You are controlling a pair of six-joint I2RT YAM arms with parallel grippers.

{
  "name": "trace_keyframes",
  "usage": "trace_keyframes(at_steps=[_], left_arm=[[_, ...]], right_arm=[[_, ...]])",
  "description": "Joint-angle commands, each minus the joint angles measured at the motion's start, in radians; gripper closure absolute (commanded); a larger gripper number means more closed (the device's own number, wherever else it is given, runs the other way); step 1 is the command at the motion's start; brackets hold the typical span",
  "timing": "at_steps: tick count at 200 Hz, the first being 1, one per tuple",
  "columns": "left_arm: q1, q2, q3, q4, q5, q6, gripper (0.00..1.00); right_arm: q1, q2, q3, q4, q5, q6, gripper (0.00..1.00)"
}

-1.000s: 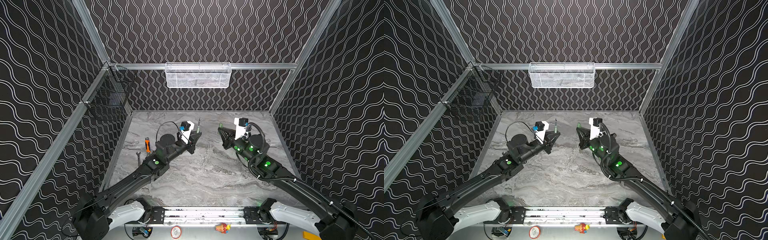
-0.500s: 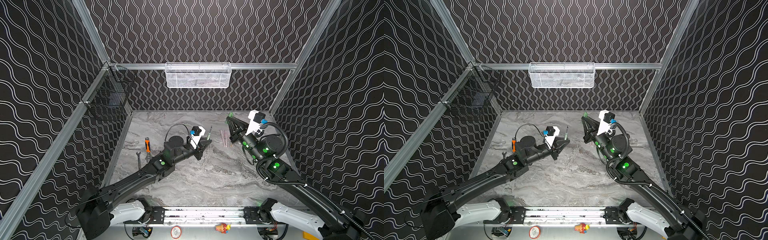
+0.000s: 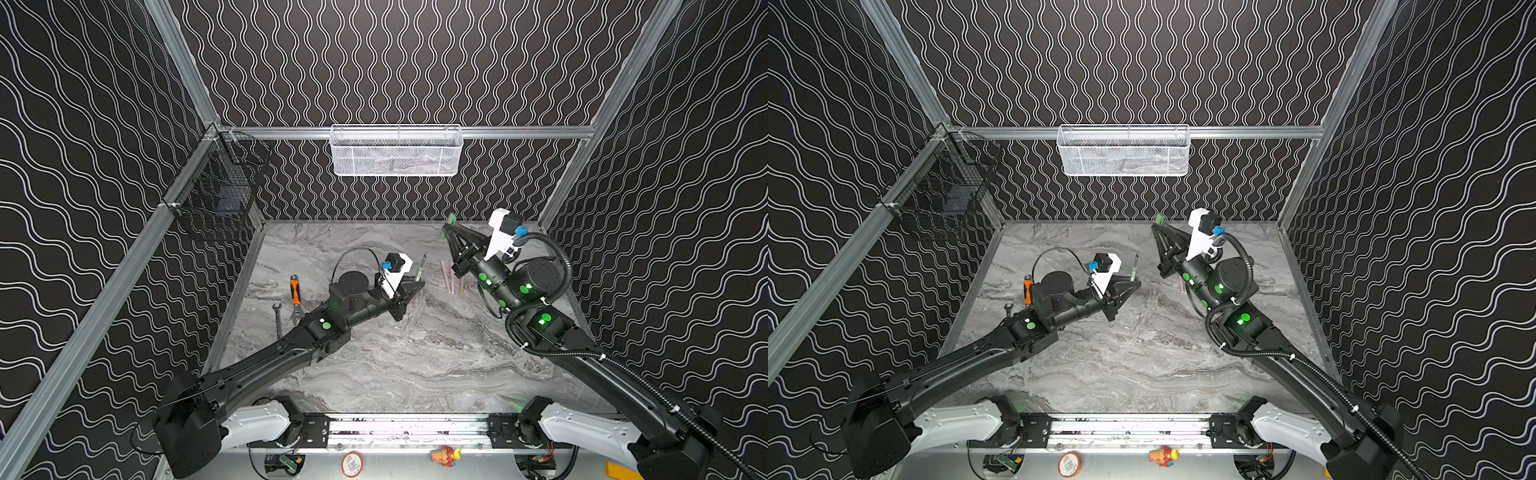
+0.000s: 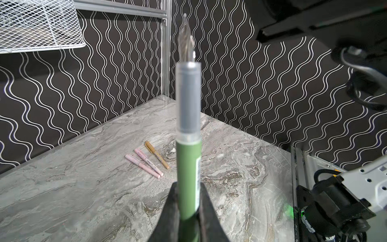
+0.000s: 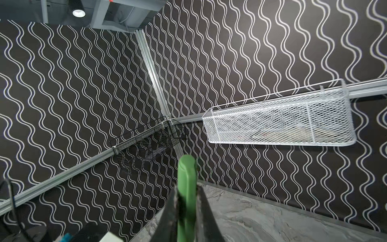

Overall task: Insert the pens into the pen caps
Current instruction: 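Raise the green cap with the right gripper above the upright pen tip, then lower the green cap onto the pen tip held by the left gripper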

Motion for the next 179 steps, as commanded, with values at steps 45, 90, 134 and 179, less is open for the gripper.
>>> trace_keyframes(at_steps=[45,90,134,179], left_arm=[[-0.001,0.005,0.012,0.007,0.0,0.016,1.0],[0.0,0.005,0.01,0.008,-0.006,0.018,1.0],[-0.001,0.007,0.01,0.008,-0.008,0.017,1.0],[0.0,0.001,0.009,0.009,-0.014,0.018,1.0]], right_arm=[[0.011,0.006,-0.005,0.022,-0.113,0.05,0.89],[0.02,0.01,-0.03,0.009,-0.135,0.073,0.89],[0.026,0.01,-0.034,0.009,-0.136,0.073,0.89],[0.027,0.01,-0.062,0.001,-0.116,0.068,0.89]])
